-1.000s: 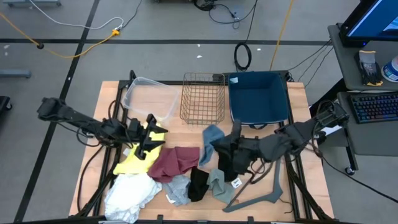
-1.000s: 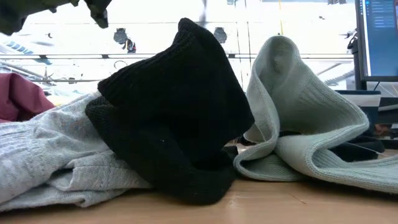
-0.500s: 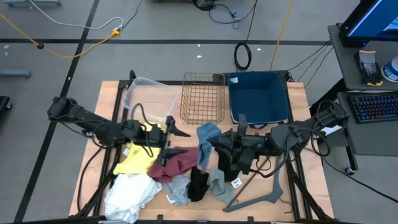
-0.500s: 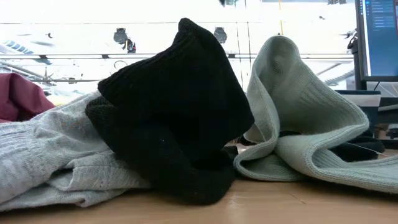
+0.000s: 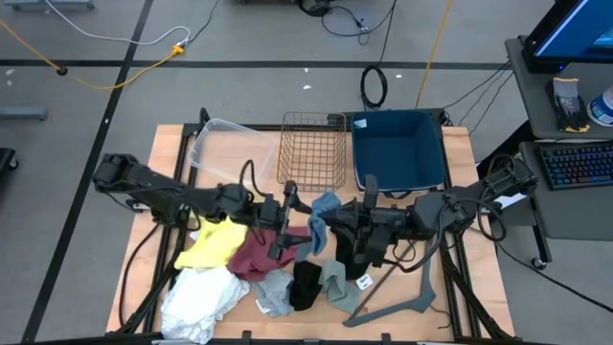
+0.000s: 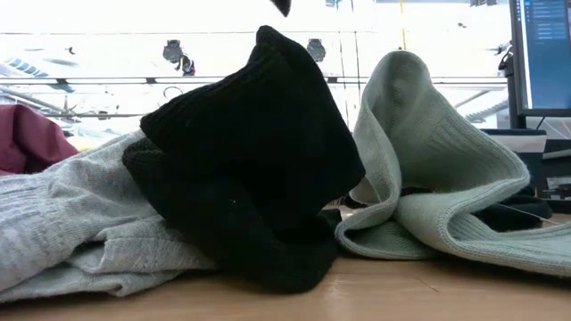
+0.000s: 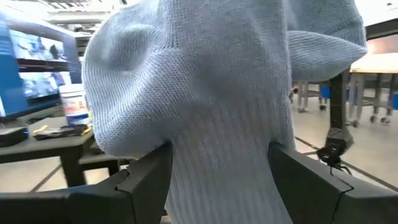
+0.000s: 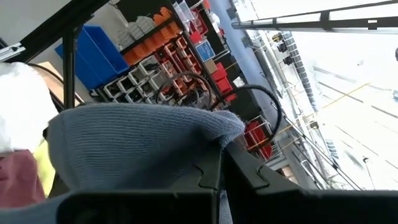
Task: Pick & Place Cloths
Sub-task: Put the blue sock into the transparent bin
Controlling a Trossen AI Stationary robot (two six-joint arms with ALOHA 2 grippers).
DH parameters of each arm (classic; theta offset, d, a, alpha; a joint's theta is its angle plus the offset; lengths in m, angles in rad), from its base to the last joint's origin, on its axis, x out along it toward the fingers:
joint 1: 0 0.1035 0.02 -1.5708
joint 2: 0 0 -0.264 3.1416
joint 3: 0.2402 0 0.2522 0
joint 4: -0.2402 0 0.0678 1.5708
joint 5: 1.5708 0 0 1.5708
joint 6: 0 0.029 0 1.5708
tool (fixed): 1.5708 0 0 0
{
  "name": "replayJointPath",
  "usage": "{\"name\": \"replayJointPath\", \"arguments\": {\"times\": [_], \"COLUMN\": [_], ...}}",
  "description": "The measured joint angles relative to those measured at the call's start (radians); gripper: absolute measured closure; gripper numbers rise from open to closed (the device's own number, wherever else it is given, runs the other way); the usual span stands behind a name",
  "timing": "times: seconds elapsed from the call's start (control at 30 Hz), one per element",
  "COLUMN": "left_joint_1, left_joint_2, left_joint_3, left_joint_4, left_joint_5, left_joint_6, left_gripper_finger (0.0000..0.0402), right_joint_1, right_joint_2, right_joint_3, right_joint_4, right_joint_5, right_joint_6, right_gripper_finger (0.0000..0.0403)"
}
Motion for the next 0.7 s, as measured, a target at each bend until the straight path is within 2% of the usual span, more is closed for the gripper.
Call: {"name": "replayJointPath", "arguments": {"times": [0.13,0.4,0.7], "left_joint_1": [0.008,0.01,0.034], "left_joint_2": [0.003,0.0,0.0], "left_joint_3": [0.005,0.006,0.006], "left_joint_4": [0.008,0.063,0.12], "left_joint_5": [0.081,0.154,0.16], "left_joint_6": [-0.017,-0.078,-0.092], "left_gripper_finger": [0.0133,0.0133,0.0133], "right_joint_1": [-0.005,-0.025,-0.027], "right_joint_2": [0.001,0.001,0.001], "right_joint_3": [0.0,-0.007,-0.039], "right_joint_4": [-0.002,0.003,0.007], "right_joint_5": [0.0,0.0,-0.002], "right_joint_6": [0.002,0.003,0.014], "right_gripper_finger": [0.0403,0.0403,0.0403]}}
